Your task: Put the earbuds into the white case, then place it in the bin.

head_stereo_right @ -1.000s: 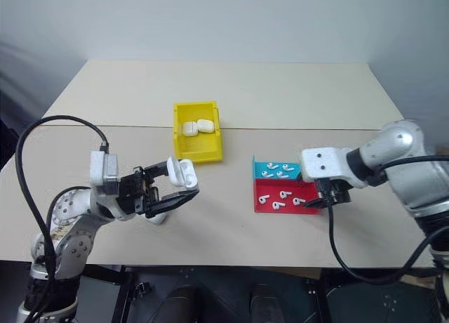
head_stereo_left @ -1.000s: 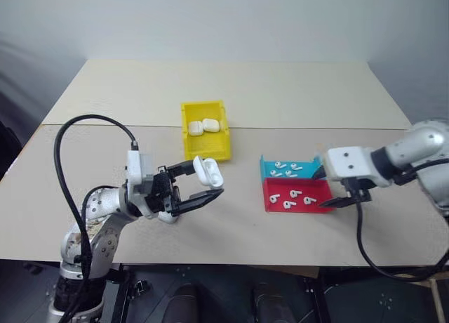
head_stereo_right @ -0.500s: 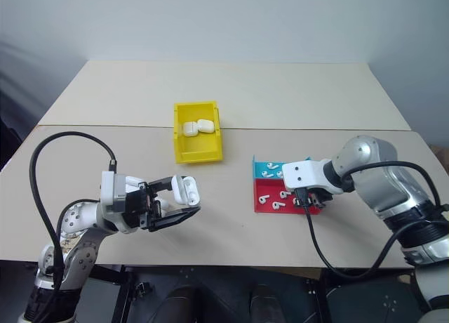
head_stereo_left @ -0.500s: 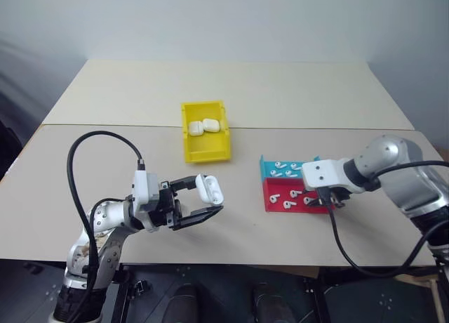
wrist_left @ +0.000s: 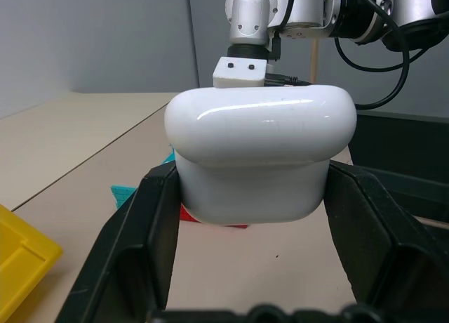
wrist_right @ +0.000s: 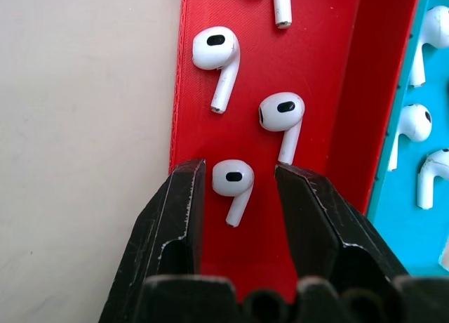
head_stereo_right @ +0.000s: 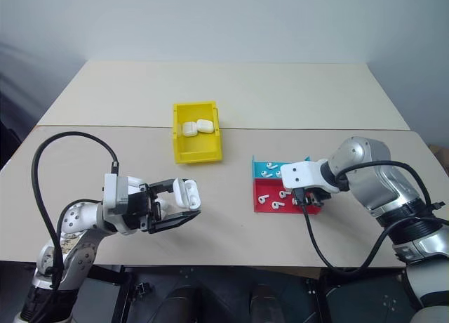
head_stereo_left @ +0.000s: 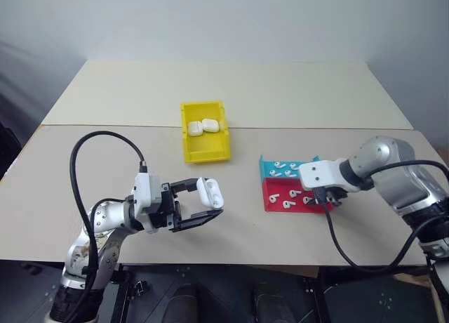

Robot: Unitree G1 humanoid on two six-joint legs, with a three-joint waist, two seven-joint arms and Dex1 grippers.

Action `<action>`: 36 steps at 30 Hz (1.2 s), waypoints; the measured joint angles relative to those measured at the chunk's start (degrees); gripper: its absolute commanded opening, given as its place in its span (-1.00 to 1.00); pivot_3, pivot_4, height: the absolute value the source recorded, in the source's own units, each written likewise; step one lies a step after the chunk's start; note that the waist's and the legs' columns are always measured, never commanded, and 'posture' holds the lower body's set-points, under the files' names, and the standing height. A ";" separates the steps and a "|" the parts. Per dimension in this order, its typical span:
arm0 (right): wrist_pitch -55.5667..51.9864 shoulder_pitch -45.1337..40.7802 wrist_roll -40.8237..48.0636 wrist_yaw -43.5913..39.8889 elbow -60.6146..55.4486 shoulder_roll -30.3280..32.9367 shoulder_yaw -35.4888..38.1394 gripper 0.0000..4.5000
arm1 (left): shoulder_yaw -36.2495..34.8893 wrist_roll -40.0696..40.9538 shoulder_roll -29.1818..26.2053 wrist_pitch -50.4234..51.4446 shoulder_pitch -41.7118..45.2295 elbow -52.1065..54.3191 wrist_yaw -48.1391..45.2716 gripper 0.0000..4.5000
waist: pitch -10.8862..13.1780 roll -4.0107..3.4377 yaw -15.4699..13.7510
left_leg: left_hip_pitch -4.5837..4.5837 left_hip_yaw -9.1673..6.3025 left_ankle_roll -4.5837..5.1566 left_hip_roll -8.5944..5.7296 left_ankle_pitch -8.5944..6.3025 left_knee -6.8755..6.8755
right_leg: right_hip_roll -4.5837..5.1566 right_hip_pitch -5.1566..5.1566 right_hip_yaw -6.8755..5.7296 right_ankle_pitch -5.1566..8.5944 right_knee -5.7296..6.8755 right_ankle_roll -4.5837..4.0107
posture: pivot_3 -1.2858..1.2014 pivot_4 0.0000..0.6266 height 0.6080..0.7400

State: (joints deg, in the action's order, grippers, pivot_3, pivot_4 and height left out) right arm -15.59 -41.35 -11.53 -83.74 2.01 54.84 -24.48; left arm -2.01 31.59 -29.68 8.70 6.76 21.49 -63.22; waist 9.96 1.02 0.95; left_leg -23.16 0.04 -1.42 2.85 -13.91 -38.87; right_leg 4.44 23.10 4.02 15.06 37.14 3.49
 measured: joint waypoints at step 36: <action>5.20 -0.56 -3.28 -0.22 4.44 -1.81 -0.86 -0.11 | 0.46 0.15 -1.83 0.33 1.40 0.02 0.99 0.23 | 0.00 0.00 0.01 | 0.01 0.00 0.00 0.00 0.00 0.01 | 0.00 -0.01 -0.01 0.00 -0.01 0.00 | 0.03 -0.52 1.00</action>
State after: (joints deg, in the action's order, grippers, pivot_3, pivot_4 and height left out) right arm -10.39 -41.91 -14.81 -83.95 6.45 53.03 -25.34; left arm -1.55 31.74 -31.51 9.03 8.17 21.51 -62.23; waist 9.96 1.02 0.95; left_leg -23.16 0.04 -1.42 2.85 -13.91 -38.86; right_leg 4.44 23.09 4.02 15.06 37.13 3.49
